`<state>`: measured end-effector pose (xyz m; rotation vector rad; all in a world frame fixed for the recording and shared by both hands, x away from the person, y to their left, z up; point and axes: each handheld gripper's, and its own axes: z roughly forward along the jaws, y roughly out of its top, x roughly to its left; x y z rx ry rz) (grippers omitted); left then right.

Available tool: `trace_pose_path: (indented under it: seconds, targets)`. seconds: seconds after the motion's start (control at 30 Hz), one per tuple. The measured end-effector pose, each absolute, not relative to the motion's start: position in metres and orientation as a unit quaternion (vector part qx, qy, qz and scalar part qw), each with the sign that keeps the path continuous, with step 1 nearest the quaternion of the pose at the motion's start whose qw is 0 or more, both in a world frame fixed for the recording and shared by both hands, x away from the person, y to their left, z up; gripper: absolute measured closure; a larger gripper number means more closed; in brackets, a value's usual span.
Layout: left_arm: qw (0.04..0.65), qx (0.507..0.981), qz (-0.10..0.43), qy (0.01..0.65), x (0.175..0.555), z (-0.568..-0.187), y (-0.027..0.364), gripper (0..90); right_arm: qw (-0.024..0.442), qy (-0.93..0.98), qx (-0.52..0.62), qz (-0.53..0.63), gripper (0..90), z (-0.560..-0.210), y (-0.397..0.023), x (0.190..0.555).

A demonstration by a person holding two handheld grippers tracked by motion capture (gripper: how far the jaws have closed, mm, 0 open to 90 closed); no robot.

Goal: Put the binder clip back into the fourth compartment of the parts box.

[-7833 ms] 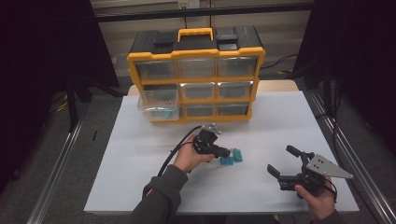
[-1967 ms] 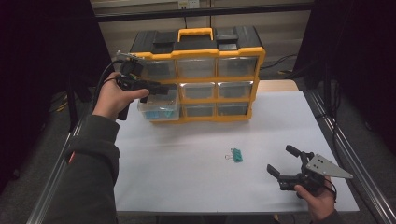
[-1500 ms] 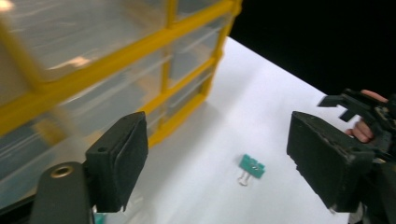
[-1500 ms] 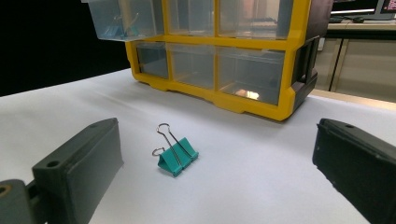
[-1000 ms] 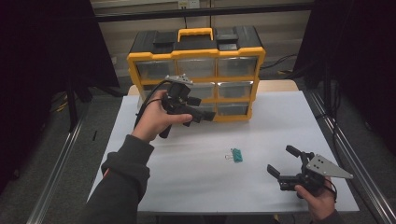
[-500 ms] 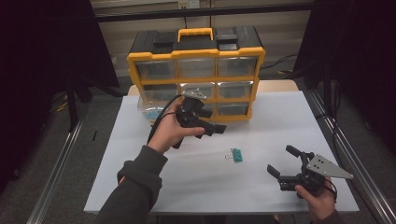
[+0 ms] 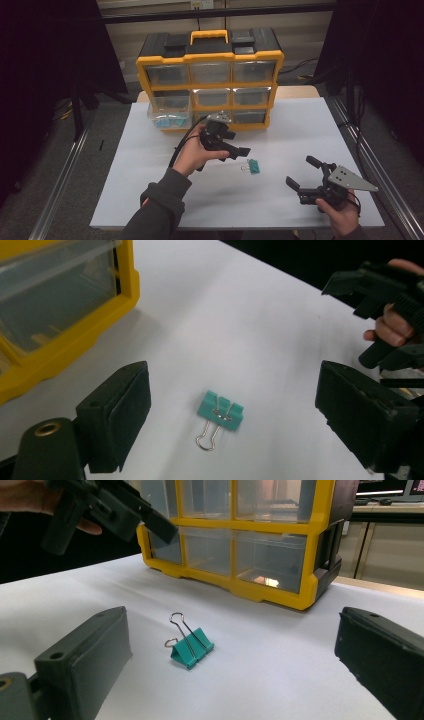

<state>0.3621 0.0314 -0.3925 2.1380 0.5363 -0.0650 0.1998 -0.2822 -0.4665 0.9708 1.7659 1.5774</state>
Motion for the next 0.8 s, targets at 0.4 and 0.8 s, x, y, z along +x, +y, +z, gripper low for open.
trace_pose_path:
  seconds: [0.4, 0.8]
  targets:
    - [0.434, 0.875, -0.019, 0.214, 0.362, -0.424, 0.017, 17.5, 0.284, 0.659, 0.366, 0.592, 0.7, -0.466, -0.282, 0.199]
    - [0.407, 0.898, -0.002, 0.165, 0.363, -0.448, 0.004, 33.0, 0.282, 0.659, 0.366, 0.593, 0.7, -0.466, -0.282, 0.199]
